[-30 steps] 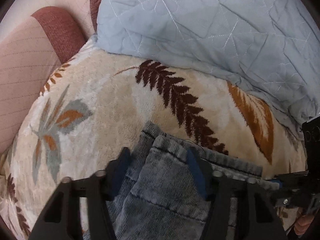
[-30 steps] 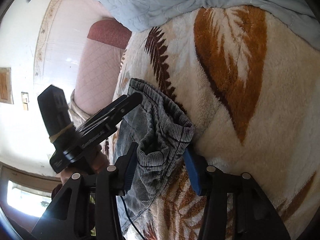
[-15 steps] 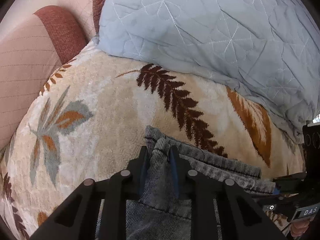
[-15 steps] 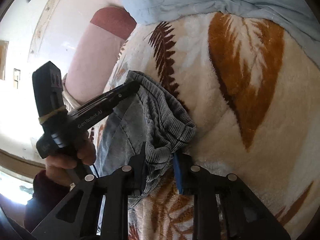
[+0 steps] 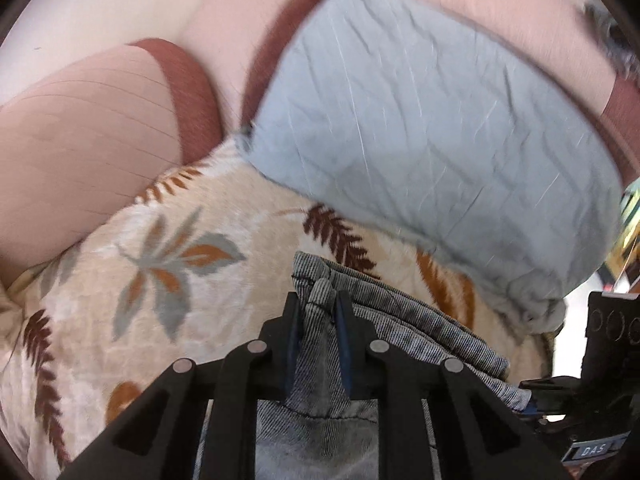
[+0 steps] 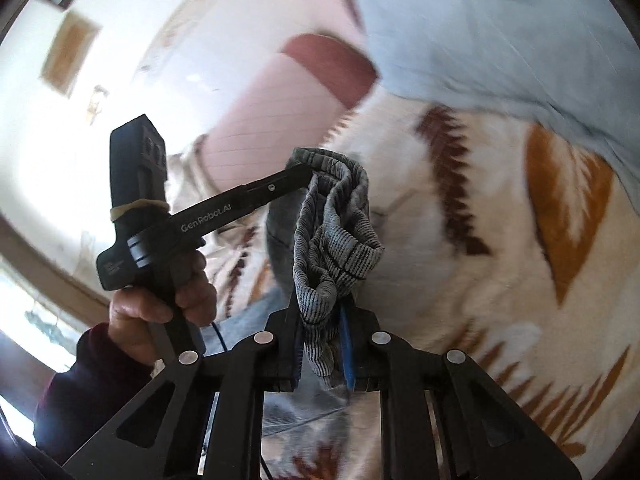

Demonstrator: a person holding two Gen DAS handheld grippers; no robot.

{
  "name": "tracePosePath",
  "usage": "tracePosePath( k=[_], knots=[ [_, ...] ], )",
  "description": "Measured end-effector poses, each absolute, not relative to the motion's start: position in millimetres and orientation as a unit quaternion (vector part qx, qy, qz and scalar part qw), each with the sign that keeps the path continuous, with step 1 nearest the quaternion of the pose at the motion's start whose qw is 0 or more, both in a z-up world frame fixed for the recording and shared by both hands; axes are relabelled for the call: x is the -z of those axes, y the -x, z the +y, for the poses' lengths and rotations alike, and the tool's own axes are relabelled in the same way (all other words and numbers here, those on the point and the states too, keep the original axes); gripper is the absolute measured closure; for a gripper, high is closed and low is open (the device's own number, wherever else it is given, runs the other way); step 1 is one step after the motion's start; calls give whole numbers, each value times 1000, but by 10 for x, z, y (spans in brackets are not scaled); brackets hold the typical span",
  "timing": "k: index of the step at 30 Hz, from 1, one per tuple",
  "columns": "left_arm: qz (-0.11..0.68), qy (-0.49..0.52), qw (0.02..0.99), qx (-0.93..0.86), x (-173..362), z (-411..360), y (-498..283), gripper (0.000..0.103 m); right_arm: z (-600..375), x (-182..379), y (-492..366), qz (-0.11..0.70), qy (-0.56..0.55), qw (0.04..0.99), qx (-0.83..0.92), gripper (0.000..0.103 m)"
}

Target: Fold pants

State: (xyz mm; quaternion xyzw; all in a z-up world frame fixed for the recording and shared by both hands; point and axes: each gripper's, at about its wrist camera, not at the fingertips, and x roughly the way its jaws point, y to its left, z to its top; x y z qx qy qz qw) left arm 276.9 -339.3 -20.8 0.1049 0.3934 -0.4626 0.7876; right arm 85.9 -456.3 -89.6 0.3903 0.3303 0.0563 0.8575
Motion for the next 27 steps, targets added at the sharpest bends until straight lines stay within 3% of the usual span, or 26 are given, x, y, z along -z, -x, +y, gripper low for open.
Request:
tracePosePath(
  k=[9,17,20,23,25,27],
  knots=[
    [364,-46,814,451,20,-2448,-2585,84,-3656,509,-932,334,-280,892,-117,89],
    [407,-44,822,395,471,-1709,-2606,79,-2729,769,-1029,403,-210,876,-160,89],
    [423,-35,831,360,651,-1412,-2637,78,-2495,994,-1089,443,-201,858,-166,83],
    [430,-6,840,330,682,-1064,-2696,78,-2397,1134,-1143,474,-222,830,-193,69],
    [433,7,845,314,666,-847,-2713,78,-2394,1144,-1161,484,-238,814,-216,54],
    [435,20,846,308,649,-688,-2689,78,-2411,1127,-1151,486,-258,801,-236,54]
  ],
)
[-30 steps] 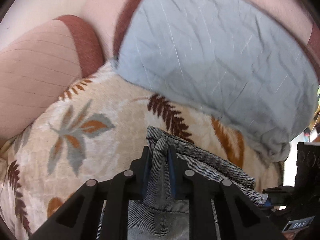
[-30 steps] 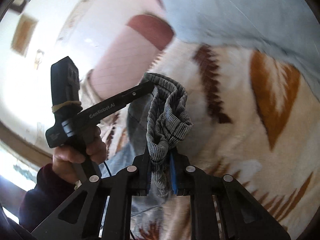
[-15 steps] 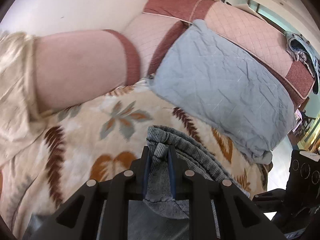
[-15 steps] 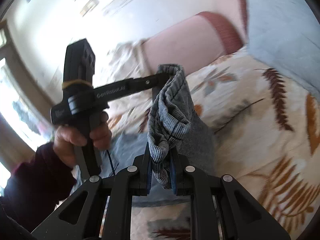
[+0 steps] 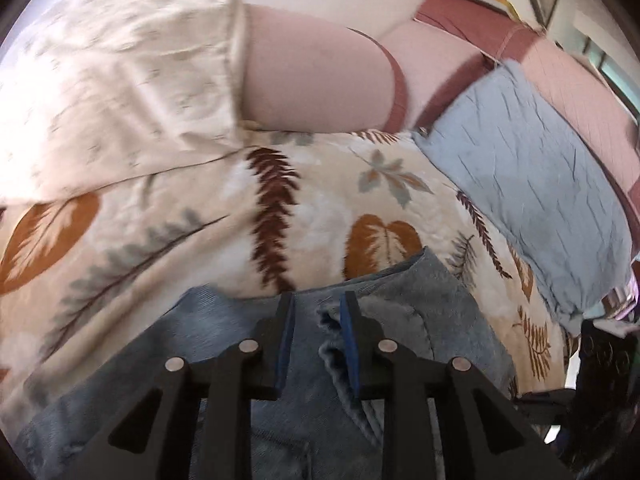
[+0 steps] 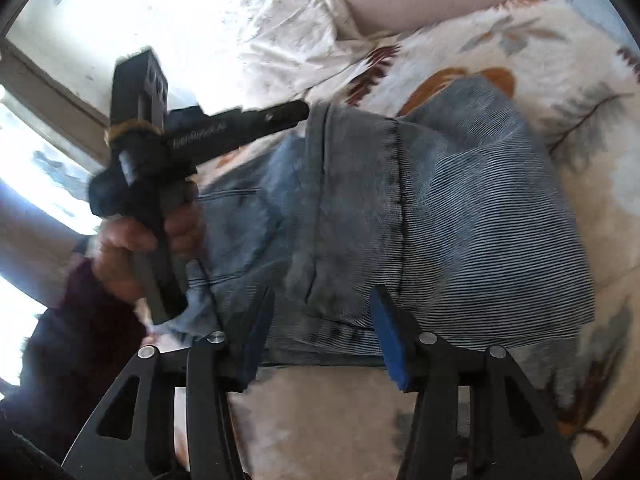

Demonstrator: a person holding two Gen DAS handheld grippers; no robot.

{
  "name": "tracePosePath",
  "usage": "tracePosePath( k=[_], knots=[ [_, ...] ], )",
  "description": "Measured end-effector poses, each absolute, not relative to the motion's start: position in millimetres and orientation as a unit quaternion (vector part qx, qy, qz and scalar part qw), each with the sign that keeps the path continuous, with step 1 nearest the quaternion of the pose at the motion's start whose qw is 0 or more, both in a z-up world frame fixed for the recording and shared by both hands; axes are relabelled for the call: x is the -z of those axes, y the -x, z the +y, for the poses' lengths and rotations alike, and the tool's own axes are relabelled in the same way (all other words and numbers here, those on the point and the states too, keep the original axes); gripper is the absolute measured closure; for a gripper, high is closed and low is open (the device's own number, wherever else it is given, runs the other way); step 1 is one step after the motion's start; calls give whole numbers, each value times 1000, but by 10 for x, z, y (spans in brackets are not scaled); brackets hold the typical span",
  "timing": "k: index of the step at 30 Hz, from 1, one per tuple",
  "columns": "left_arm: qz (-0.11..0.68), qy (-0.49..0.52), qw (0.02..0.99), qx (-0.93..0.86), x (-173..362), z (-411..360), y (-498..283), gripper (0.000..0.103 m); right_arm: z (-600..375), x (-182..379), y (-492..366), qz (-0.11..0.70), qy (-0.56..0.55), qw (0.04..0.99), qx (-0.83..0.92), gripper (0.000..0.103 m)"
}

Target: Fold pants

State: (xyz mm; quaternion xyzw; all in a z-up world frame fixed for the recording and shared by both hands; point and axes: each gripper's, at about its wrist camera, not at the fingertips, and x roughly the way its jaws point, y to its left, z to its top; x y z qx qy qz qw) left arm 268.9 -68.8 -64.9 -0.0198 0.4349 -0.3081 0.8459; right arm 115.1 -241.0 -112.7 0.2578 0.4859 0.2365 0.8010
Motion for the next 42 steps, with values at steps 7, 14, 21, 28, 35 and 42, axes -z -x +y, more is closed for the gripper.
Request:
tracePosePath(
  k=[7,14,21,28,35,42],
  knots=[
    [445,37,837,316,667,-777,-2476,66,-2857,1042,-1137,454,-321,810,-187,52],
    [468,3,829,305,807,-1311,-2315,59,-3152,1150,-1231,435,-362,814,-129,53],
    [493,-67,813,301,1076,-1370,-1784,59,-3031,1380,-1247,504,-310,794,-136,57],
    [476,-96,814,319,1101,-1331,-1367,59,-3149,1462,-1125,535,-340,760,-143,63],
    [476,-46,822,307,1034,-1164,-1341,57,-3106,1376,-1120,533,-333,765,-139,61],
    [403,35,881,243,604,-294,-846,51,-2863,1041,-1141,490,-308,799,-165,53]
  ],
)
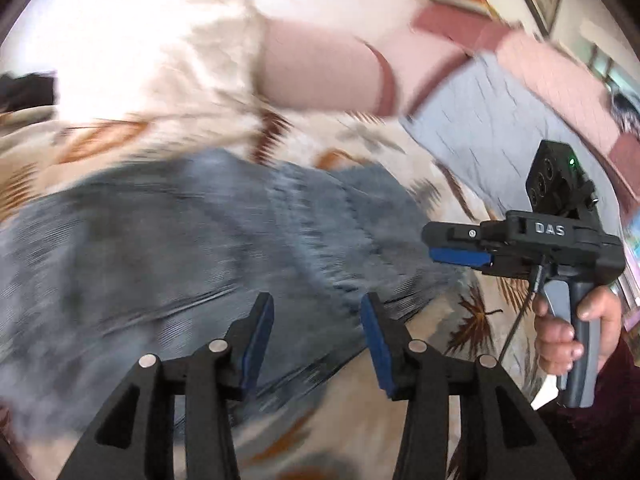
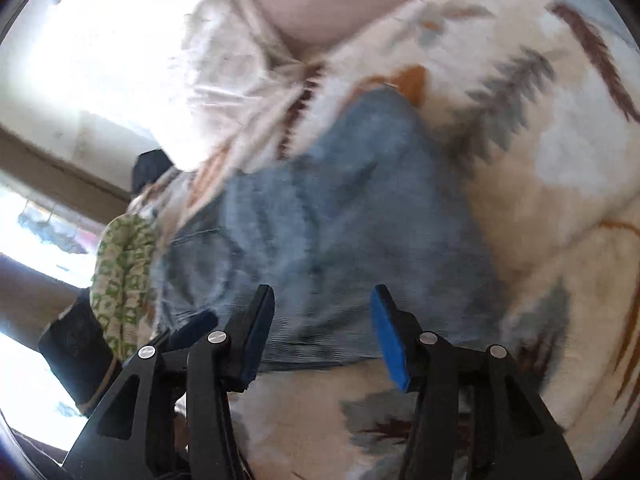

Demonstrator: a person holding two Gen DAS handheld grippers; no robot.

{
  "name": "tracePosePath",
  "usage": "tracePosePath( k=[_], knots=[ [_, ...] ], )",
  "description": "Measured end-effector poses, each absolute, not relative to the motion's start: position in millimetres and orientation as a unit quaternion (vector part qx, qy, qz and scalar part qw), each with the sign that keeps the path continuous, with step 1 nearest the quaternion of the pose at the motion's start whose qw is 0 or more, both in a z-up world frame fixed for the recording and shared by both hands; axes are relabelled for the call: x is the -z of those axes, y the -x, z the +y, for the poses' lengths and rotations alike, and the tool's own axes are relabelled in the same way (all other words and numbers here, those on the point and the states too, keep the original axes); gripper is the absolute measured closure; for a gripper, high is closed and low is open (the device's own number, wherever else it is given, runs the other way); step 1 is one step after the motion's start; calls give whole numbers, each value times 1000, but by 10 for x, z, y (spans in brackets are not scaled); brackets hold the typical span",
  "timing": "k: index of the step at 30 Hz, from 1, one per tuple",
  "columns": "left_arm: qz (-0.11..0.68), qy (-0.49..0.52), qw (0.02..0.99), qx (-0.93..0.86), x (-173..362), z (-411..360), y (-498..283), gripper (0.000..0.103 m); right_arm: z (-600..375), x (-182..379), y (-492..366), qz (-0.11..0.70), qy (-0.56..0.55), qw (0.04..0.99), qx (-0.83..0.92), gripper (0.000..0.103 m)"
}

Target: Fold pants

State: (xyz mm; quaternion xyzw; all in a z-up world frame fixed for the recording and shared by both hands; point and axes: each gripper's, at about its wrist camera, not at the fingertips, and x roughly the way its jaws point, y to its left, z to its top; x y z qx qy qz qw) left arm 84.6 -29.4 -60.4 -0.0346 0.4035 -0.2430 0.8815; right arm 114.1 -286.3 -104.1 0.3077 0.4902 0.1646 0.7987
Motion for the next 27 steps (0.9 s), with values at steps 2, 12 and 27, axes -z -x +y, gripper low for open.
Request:
tracePosePath(
  k=[2,12,27],
  knots=[
    [377,47,905,192,507,24,-641,38,-2642,925,-1142,474,-278,816,-179,53],
    [345,170,923,-23,609,1398,-345,32,-1150,623,-1230,453,-125,840,-271,52],
    [392,271,879,-20,1012,1438,-661,21,1142,472,-2398,550,67,753,-354,33]
  ],
)
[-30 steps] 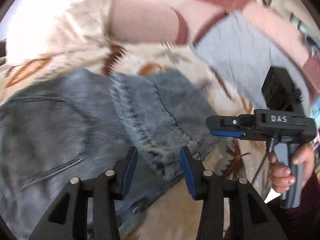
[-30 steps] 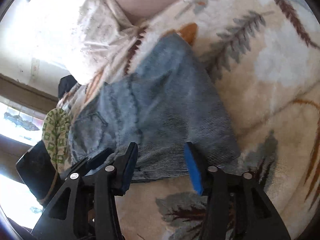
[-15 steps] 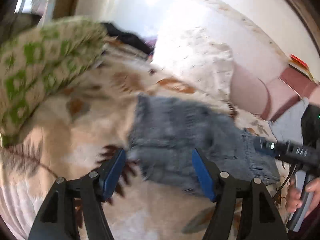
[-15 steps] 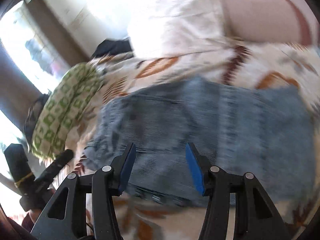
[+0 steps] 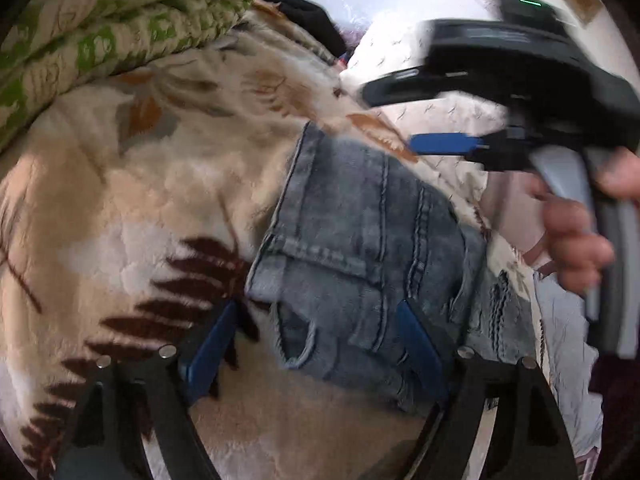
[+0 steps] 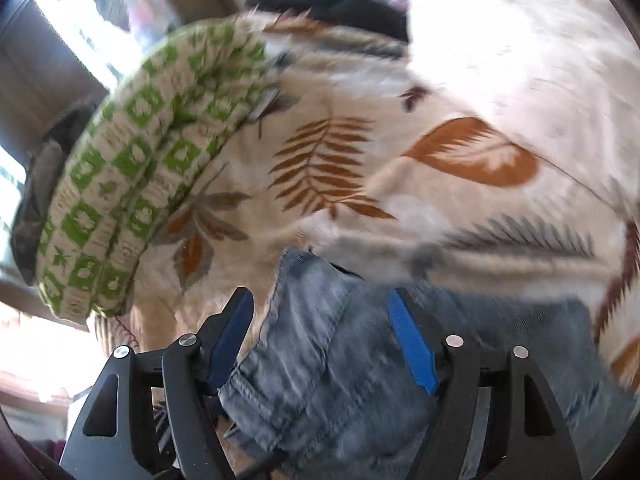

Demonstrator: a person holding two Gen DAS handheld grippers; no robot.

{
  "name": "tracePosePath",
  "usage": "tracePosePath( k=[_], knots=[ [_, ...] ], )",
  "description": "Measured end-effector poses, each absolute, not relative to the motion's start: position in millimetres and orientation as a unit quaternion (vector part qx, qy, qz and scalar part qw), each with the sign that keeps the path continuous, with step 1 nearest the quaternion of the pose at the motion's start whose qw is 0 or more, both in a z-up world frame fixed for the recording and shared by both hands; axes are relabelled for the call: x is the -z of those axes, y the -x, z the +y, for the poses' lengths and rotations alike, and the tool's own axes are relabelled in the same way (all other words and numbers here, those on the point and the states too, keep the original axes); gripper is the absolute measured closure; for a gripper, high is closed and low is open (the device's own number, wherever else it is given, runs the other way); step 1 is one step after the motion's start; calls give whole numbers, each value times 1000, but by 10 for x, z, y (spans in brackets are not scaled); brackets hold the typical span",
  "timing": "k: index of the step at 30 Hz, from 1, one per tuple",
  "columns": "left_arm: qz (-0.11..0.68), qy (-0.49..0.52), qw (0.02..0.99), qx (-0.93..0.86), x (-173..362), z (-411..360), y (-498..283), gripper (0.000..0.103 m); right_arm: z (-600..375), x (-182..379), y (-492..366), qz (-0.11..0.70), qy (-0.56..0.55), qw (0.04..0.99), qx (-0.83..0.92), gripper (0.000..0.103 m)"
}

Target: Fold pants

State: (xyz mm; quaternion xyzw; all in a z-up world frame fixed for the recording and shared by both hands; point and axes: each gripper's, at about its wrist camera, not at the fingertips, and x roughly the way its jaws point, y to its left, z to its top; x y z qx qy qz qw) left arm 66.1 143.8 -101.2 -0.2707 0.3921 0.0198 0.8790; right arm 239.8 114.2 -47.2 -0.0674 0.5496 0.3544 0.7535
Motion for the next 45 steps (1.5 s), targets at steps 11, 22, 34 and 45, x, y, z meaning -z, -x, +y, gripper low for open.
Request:
tracePosePath(
  k=[11,22,34,45],
  knots=[
    [391,287,874,17,1099,1423,-786,64,1684,1109,-2624,597,162,708,-341,33],
    [369,307,875,61,1032,1434,-790,77,1406,1015,-2472,567,166,746,-308,85],
    [299,223,913,163,466,756,-497,79,311,52,-2138,473,64,821,-314,86],
    [316,140,892,291,340,-719,-659,79,-1562,66,-2170,448,-70,848,-276,86]
  ],
)
